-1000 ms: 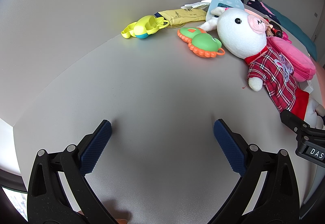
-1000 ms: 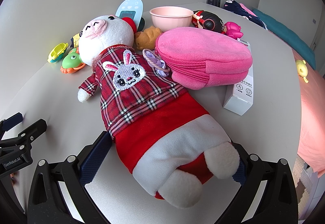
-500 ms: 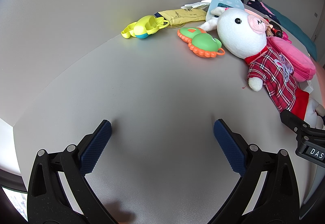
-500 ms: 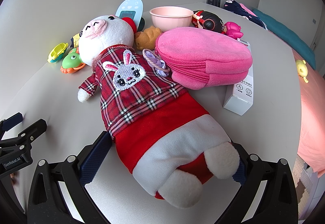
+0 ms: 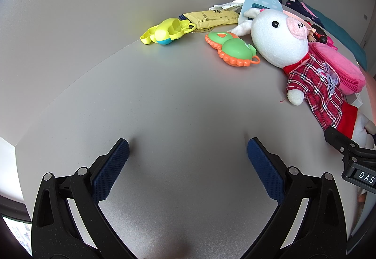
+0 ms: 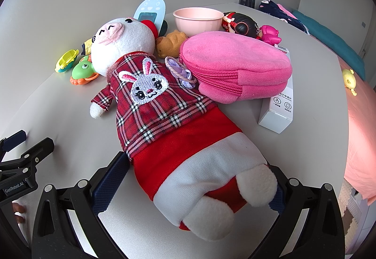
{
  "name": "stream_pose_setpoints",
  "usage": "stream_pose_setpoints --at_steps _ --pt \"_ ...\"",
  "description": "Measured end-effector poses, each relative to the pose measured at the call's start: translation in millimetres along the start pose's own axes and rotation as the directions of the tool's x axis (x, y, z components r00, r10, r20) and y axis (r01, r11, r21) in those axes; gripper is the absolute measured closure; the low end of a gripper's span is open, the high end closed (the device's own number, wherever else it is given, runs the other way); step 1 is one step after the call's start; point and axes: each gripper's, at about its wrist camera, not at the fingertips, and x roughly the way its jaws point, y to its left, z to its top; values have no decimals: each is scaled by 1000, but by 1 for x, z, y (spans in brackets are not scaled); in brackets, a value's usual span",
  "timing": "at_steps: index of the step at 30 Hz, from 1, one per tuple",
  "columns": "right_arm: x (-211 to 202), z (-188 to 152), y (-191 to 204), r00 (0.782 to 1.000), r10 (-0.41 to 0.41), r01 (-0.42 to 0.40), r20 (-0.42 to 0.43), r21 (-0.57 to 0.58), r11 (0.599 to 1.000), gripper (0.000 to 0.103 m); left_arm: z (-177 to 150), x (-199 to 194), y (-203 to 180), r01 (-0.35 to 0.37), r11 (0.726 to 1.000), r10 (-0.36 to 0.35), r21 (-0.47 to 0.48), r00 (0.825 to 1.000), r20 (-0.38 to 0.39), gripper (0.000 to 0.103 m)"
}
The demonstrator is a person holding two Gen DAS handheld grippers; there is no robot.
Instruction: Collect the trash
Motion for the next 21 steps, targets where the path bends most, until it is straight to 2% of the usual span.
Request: stream_pose_setpoints --at_steps 21 --pt "1 -1 -1 1000 9 -9 2 -5 1000 2 1 0 0 5 1000 -5 9 1000 -8 6"
